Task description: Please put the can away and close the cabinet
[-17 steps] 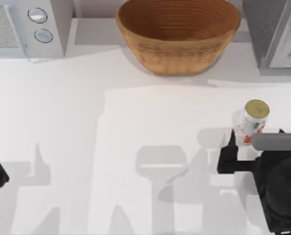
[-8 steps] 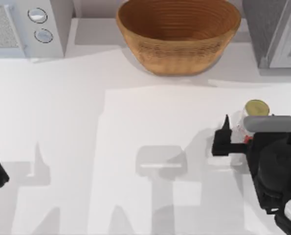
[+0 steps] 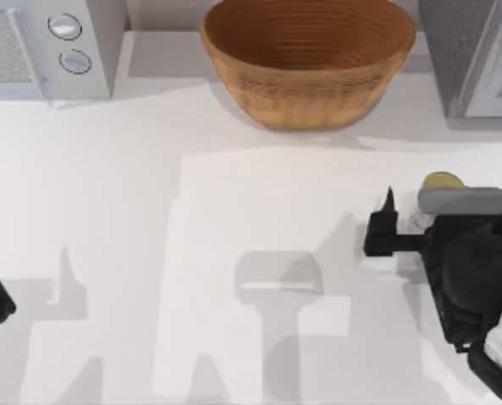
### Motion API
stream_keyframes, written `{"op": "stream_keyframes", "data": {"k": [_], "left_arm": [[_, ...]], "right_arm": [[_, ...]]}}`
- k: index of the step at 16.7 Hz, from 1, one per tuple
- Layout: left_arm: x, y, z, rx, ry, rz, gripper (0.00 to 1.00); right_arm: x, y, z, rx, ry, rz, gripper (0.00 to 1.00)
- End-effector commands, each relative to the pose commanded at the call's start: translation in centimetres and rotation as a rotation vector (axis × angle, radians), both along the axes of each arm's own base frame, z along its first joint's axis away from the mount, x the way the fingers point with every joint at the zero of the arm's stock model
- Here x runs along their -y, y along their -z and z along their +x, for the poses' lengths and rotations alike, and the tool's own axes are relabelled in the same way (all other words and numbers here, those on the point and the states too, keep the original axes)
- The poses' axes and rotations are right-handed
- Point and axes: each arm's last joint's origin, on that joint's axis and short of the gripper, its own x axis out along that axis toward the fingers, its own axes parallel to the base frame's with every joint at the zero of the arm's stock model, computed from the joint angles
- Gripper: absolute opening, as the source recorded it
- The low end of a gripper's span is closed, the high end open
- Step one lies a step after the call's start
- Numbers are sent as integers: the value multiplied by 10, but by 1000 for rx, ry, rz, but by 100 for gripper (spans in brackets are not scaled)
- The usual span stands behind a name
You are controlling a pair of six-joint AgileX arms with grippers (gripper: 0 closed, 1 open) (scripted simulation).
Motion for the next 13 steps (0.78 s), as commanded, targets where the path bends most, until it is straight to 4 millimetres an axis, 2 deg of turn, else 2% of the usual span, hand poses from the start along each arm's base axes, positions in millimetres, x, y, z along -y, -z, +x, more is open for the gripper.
{"op": "stream_keyframes", "data": {"k": [12, 13], "left_arm": [[0, 0, 0, 0, 0, 0, 100], [0, 0, 0, 0, 0, 0, 100]], "right_arm": [[0, 0, 0, 0, 0, 0, 2], [0, 0, 0, 0, 0, 0, 0]]}}
